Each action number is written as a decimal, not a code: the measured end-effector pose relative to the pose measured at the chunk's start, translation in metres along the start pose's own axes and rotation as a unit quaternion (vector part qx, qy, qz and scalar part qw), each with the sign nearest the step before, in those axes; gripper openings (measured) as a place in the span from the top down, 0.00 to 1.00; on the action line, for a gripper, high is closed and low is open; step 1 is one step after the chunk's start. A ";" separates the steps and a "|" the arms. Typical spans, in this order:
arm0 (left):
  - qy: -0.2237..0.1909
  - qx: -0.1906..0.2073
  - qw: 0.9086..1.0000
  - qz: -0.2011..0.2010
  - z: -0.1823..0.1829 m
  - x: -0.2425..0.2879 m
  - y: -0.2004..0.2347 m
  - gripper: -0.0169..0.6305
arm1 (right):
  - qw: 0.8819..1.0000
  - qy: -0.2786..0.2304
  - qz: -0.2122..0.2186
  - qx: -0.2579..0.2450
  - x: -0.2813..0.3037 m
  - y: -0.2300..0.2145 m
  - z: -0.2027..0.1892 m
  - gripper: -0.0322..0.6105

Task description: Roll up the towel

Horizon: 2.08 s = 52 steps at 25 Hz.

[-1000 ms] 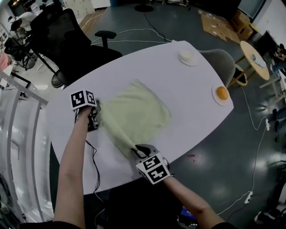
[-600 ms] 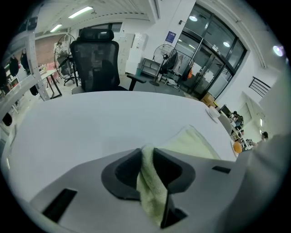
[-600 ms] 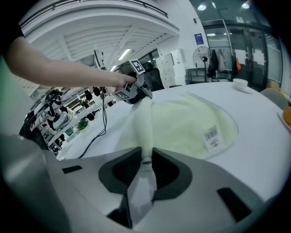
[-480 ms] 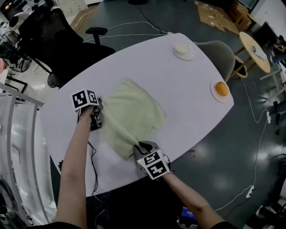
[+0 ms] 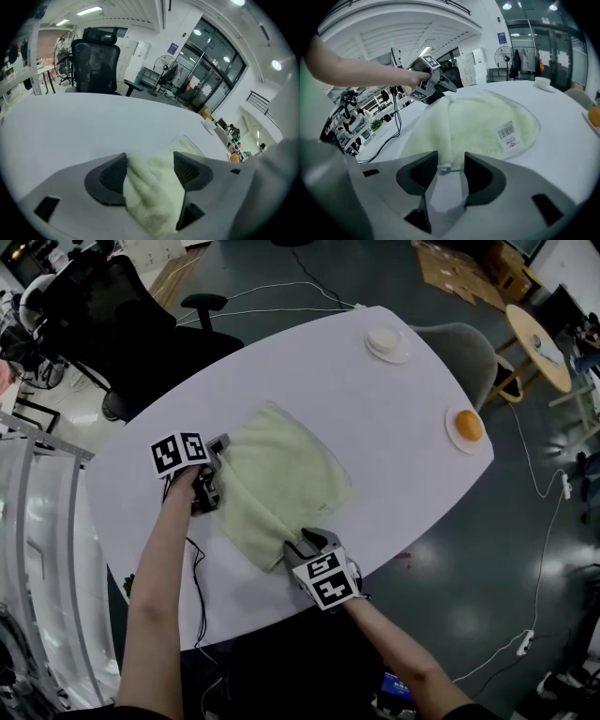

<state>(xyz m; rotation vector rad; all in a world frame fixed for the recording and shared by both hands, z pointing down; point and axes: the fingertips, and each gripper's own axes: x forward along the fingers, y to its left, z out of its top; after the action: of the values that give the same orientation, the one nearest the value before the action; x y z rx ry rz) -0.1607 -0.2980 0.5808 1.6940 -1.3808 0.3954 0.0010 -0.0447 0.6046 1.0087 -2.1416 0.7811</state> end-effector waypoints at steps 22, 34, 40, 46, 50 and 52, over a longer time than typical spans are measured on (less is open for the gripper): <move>0.008 -0.087 0.996 -0.013 -0.021 -0.069 0.081 0.58 | 0.990 -0.020 0.011 -0.138 -0.022 0.080 0.017 0.58; 0.030 -0.084 0.996 -0.023 -0.037 -0.042 0.080 0.73 | 0.972 0.024 -0.028 -0.233 0.015 0.086 -0.018 0.65; 0.030 -0.091 0.995 -0.017 -0.036 -0.042 0.080 0.91 | 0.974 0.009 -0.042 -0.220 0.010 0.081 -0.012 0.86; 0.013 -0.076 0.997 -0.030 -0.013 -0.061 0.072 0.91 | 0.973 -0.003 -0.032 -0.229 -0.004 0.087 0.002 0.89; -0.002 -0.071 0.997 -0.025 -0.004 -0.080 0.082 0.91 | 0.971 -0.015 -0.014 -0.239 -0.010 0.108 0.014 0.90; -0.005 -0.076 0.997 -0.018 -0.005 -0.089 0.092 0.91 | 0.970 -0.019 -0.001 -0.243 -0.013 0.122 0.017 0.90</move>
<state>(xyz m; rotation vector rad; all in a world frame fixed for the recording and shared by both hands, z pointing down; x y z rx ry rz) -0.2714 -0.2372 0.5593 1.5949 -1.3519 0.2542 -0.0963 0.0130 0.5556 0.7666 -2.2079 0.2088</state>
